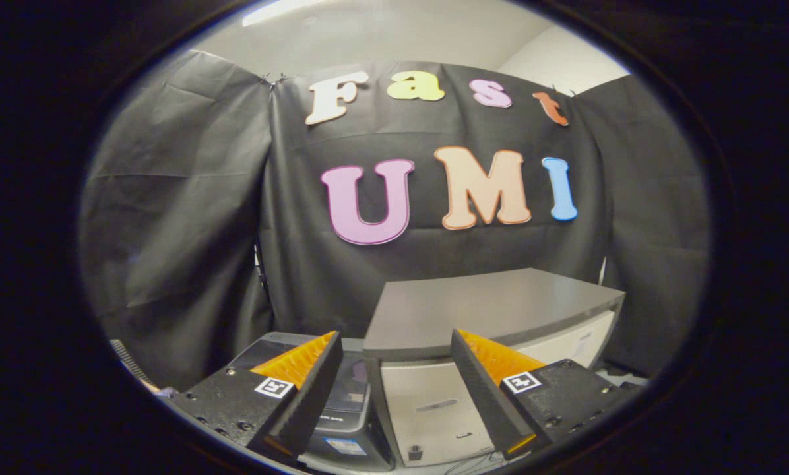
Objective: Put the clothes into the washing machine and then close the washing machine lid.
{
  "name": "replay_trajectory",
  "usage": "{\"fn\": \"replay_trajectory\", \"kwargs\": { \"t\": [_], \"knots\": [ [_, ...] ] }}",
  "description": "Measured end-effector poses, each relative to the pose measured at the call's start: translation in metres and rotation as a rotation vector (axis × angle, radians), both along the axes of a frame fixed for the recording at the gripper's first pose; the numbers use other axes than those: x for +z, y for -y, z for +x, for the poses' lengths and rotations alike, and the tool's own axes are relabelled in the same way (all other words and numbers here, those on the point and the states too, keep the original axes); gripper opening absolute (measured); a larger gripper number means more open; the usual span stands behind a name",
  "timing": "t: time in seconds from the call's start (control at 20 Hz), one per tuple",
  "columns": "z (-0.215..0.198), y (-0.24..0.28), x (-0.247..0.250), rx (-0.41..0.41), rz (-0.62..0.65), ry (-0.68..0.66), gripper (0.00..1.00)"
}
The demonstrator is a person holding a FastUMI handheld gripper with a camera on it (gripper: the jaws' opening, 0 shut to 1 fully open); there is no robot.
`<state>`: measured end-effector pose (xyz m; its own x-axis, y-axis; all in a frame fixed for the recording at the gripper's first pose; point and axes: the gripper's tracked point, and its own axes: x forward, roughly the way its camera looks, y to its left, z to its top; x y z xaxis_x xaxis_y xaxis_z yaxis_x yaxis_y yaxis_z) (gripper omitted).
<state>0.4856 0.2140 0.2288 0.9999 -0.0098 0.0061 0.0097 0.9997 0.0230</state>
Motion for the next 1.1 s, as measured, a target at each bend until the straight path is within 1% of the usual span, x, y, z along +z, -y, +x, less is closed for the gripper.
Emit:
{"fn": "replay_trajectory", "kwargs": {
  "t": [0.15,0.4,0.7,0.8,1.1],
  "knots": [
    [-0.007,0.015,0.000,-0.011,-0.045,0.055,0.99],
    [-0.016,0.039,-0.012,-0.040,-0.097,0.087,0.99],
    [-0.027,0.044,-0.034,-0.055,-0.050,0.057,0.98],
    [-0.029,0.044,-0.037,-0.050,-0.051,0.053,0.98],
    [-0.031,0.041,-0.045,0.001,-0.050,0.070,0.98]
  ]
}}
